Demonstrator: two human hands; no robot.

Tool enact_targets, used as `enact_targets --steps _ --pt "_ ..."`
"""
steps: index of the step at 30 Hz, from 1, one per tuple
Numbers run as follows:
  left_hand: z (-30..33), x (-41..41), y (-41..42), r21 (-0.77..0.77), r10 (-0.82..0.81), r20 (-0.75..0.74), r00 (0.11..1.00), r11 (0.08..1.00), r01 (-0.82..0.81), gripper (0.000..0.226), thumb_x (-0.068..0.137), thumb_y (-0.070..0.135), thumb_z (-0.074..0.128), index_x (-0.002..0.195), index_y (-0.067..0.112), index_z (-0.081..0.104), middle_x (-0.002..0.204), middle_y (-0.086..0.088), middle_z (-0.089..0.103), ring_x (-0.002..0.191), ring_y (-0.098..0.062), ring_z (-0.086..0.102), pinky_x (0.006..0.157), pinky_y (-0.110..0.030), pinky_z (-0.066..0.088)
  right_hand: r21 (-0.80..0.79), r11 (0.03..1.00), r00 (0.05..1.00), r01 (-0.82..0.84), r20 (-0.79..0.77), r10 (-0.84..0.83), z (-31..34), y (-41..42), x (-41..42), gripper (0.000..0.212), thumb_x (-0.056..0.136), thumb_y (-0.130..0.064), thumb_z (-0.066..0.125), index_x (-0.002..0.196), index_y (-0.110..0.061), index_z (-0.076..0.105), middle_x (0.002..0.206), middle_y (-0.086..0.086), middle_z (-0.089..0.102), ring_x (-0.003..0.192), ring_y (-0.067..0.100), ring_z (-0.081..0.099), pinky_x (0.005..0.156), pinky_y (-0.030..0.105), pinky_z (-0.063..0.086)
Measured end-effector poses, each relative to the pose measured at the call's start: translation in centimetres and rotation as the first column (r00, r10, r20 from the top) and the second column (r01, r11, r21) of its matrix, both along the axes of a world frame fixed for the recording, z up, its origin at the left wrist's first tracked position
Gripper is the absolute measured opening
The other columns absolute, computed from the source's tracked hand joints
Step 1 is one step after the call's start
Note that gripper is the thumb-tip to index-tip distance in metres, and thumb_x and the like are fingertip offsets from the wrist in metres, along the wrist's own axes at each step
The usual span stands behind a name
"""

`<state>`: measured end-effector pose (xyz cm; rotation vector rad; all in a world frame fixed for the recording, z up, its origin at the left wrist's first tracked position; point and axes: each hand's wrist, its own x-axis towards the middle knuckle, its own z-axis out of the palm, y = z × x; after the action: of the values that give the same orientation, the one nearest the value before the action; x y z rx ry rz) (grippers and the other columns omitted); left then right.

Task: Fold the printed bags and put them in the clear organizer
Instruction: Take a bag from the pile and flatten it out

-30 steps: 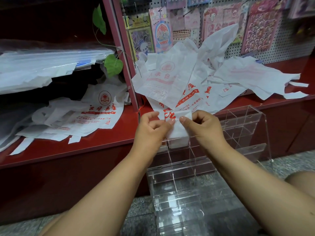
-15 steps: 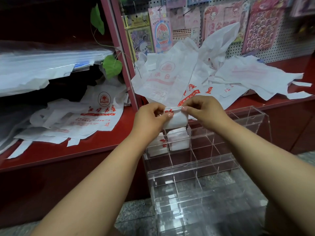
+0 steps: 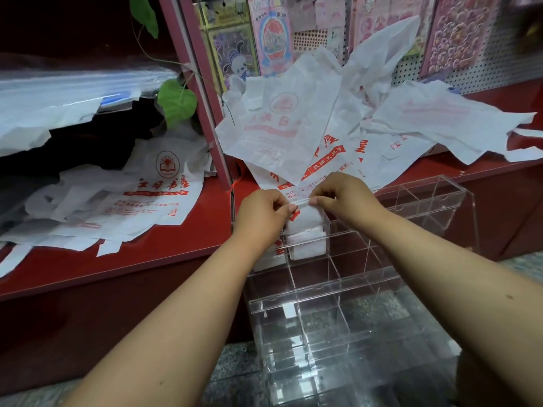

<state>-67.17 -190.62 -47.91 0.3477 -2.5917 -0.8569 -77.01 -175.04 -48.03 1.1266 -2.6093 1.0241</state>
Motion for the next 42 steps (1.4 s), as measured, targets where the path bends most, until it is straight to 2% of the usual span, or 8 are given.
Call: enact_targets --steps 5,11,14,17,21,24,35,42 --pt "-1.5 -0.1 0.0 -0.044 0.029 0.121 0.992 0.999 -0.024 0.015 0.089 0.030 0.067 0.078 0.021 0.072 0.068 0.004 0.062 0.070 -0.018 0.059 0.067 -0.031 0.048 0.137 0.991 0.969 0.012 0.243 -0.045 -0.7 -0.2 -0.2 0.015 0.081 -0.026 0.075 0.067 -0.026 0.069 0.079 -0.004 0.071 0.078 0.013 0.064 0.068 0.023 0.040" --pt "-2.0 0.3 0.0 -0.142 -0.019 0.228 0.973 0.988 0.053 0.057 0.101 0.043 0.043 0.048 0.021 0.037 0.069 0.000 0.039 0.064 -0.026 0.044 0.058 -0.031 0.031 0.448 0.889 0.939 0.098 0.253 -0.231 0.2 -1.9 -0.2 0.032 0.084 -0.033 0.069 0.106 -0.010 0.069 0.106 0.008 0.066 0.101 0.026 0.061 0.083 0.029 0.046" --pt "-1.7 0.4 0.3 -0.241 0.049 0.347 0.936 0.970 0.038 0.058 0.101 0.055 0.024 0.068 0.023 0.060 0.100 -0.004 0.052 0.090 -0.027 0.056 0.072 -0.035 0.042 0.513 0.848 0.933 0.135 0.223 -0.284 -0.1 -2.8 -0.3 0.036 0.084 -0.035 0.067 0.109 -0.010 0.062 0.105 0.007 0.062 0.098 0.026 0.059 0.087 0.034 0.048" --pt "-1.6 0.9 0.3 -0.152 0.008 0.296 0.955 0.988 0.038 0.059 0.102 0.053 0.023 0.105 0.022 0.073 0.111 -0.005 0.053 0.103 -0.025 0.055 0.088 -0.039 0.046 0.455 0.882 0.944 0.123 0.221 -0.245 -0.7 -2.3 -0.2 0.024 0.086 -0.037 0.061 0.079 -0.014 0.057 0.082 0.004 0.059 0.082 0.025 0.054 0.077 0.032 0.046" --pt "-1.4 2.2 -1.4 -0.018 0.060 -0.030 0.998 0.998 -0.060 0.041 0.102 0.035 0.044 0.073 0.014 0.065 0.089 -0.004 0.051 0.094 -0.023 0.052 0.077 -0.029 0.037 0.158 0.975 0.976 0.153 0.130 -0.174 -1.9 -0.8 0.7 0.021 0.086 -0.041 0.064 0.082 -0.023 0.075 0.071 -0.007 0.062 0.078 0.019 0.061 0.073 0.032 0.049" --pt "-1.2 3.8 -4.7 -0.026 0.289 -0.128 0.949 0.955 -0.294 0.025 0.096 0.032 0.056 0.088 0.015 0.073 0.097 -0.005 0.055 0.099 -0.023 0.053 0.084 -0.028 0.039 -0.057 0.968 0.967 0.246 0.082 -0.241 -2.4 -1.0 1.4 0.013 0.082 -0.034 0.069 0.080 -0.023 0.075 0.079 0.000 0.067 0.082 0.020 0.063 0.074 0.034 0.051" --pt "-1.6 8.1 -18.2 -0.155 0.695 0.016 0.719 0.712 -0.685 0.046 0.091 0.034 0.065 0.125 0.004 0.058 0.131 -0.018 0.055 0.123 -0.036 0.047 0.099 -0.043 0.040 -0.122 0.992 0.999 0.041 0.004 -0.040 -2.4 -6.0 6.3 0.009 0.085 -0.019 0.067 0.076 -0.018 0.070 0.080 -0.001 0.057 0.079 0.014 0.050 0.063 0.027 0.033" --pt "-1.4 8.2 -22.0 -0.047 0.658 0.202 0.725 0.746 -0.664 0.028 0.088 0.034 0.070 0.087 0.006 0.067 0.096 -0.014 0.069 0.097 -0.033 0.060 0.073 -0.029 0.041 -0.083 0.996 1.000 0.027 0.004 -0.027 -3.4 -7.4 6.1 0.015 0.083 -0.023 0.067 0.069 -0.030 0.065 0.078 -0.004 0.061 0.075 0.011 0.054 0.060 0.027 0.038"
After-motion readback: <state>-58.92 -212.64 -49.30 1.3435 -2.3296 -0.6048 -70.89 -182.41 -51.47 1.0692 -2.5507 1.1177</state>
